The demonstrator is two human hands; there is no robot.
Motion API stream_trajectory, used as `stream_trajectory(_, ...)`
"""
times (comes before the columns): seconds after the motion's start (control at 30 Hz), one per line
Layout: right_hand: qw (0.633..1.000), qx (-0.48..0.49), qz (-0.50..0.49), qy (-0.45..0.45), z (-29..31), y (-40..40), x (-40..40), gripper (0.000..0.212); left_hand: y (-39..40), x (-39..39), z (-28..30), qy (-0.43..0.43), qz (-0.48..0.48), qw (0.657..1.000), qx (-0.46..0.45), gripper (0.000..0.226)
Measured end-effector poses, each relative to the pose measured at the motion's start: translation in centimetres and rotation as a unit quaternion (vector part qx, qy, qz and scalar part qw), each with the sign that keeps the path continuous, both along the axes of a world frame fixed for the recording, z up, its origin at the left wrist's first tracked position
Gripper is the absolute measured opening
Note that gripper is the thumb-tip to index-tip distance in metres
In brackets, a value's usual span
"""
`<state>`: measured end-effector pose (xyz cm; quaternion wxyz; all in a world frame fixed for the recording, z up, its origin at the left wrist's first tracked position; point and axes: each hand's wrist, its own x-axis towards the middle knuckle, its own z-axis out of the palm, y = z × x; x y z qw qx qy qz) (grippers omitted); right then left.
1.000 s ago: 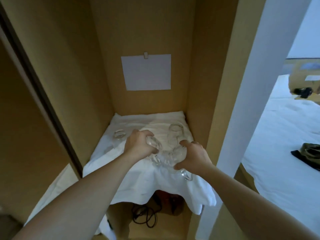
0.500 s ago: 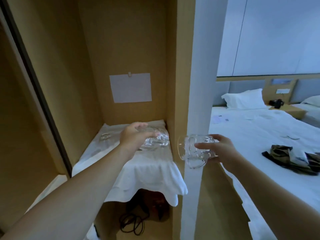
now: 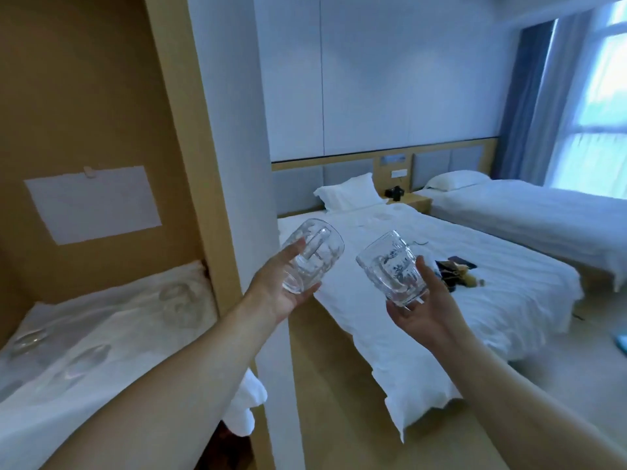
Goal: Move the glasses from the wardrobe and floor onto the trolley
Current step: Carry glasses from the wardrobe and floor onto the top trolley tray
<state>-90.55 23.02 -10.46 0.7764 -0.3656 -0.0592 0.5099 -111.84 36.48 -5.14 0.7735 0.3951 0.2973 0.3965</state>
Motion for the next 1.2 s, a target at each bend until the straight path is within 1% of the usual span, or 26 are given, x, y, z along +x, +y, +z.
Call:
stream_trajectory(0.03, 1.000, 0.001, -0.023, 0.015, -0.2, -0.4, 0.7, 0.064, 0.0, 1.4, -0.1, -0.013, -0.019, 1.000, -0.010, 0.070)
stream_trajectory(0.13, 0.996, 0.024, -0.071, 0.051, -0.7, -1.5, 3.0, 0.066, 0.3, 5.6, -0.5, -0.015, -0.069, 0.997, -0.017, 0.075)
stream_trajectory(0.2, 0.993, 0.051, -0.088, 0.065, -0.9, -2.3, 4.5, 0.066, 0.6, 8.4, -0.6, -0.021, -0.112, 0.993, -0.014, 0.074)
stream_trajectory(0.33, 0.987, 0.110, -0.102, 0.054, -1.2, -3.6, 7.6, 0.049, 2.1, 14.2, -0.8, -0.054, -0.214, 0.975, -0.026, 0.060)
stream_trajectory(0.43, 0.981, 0.131, -0.136, 0.039, -0.9, -4.2, 9.8, 0.058, 3.4, 18.7, -1.4, -0.085, -0.279, 0.955, -0.051, 0.058)
stream_trajectory(0.5, 0.975, 0.129, -0.176, 0.031, -0.4, -4.4, 10.9, 0.065, 3.6, 21.2, -1.5, -0.096, -0.321, 0.940, -0.062, 0.053)
stream_trajectory(0.63, 0.960, 0.122, -0.253, 0.006, -0.1, -5.1, 12.8, 0.069, 3.8, 25.4, -2.3, -0.088, -0.389, 0.912, -0.097, 0.059)
stream_trajectory(0.77, 0.951, 0.066, -0.304, -0.002, -1.4, -6.3, 13.8, 0.070, 3.6, 28.5, -3.5, -0.087, -0.498, 0.855, -0.120, 0.041)
stream_trajectory(0.83, 0.945, 0.044, -0.325, -0.011, -2.1, -7.2, 14.0, 0.075, 3.3, 29.9, -4.0, -0.069, -0.528, 0.838, -0.119, 0.038)
stream_trajectory(0.9, 0.942, 0.039, -0.333, -0.022, -2.4, -8.1, 14.2, 0.083, 2.8, 31.3, -4.4, -0.049, -0.541, 0.831, -0.122, 0.036)
stream_trajectory(0.93, 0.942, 0.043, -0.332, -0.029, -2.6, -8.5, 14.3, 0.081, 2.5, 32.1, -4.6, -0.040, -0.546, 0.828, -0.123, 0.039)
stream_trajectory(0.97, 0.942, 0.051, -0.331, -0.039, -2.6, -9.0, 14.6, 0.071, 1.9, 32.8, -4.7, -0.032, -0.553, 0.824, -0.122, 0.049)
stream_trajectory(1.03, 0.938, 0.075, -0.333, -0.057, -2.7, -10.1, 15.2, 0.036, 0.6, 34.2, -4.7, -0.022, -0.569, 0.814, -0.111, 0.082)
stream_trajectory(1.07, 0.934, 0.082, -0.343, -0.060, -2.7, -10.6, 15.5, 0.027, -0.2, 34.9, -4.7, -0.023, -0.577, 0.809, -0.110, 0.095)
stream_trajectory(1.1, 0.930, 0.084, -0.351, -0.066, -2.7, -11.2, 15.9, 0.028, -1.0, 35.6, -4.6, -0.027, -0.583, 0.804, -0.113, 0.101)
stream_trajectory(1.13, 0.928, 0.085, -0.355, -0.074, -2.6, -11.8, 16.3, 0.033, -1.7, 36.4, -4.5, -0.030, -0.587, 0.800, -0.118, 0.102)
stream_trajectory(1.17, 0.926, 0.084, -0.360, -0.080, -2.5, -12.4, 16.8, 0.039, -2.5, 37.1, -4.5, -0.032, -0.593, 0.796, -0.120, 0.101)
stream_trajectory(1.2, 0.924, 0.077, -0.365, -0.081, -2.3, -13.0, 17.2, 0.040, -3.2, 37.9, -4.4, -0.032, -0.596, 0.793, -0.121, 0.098)
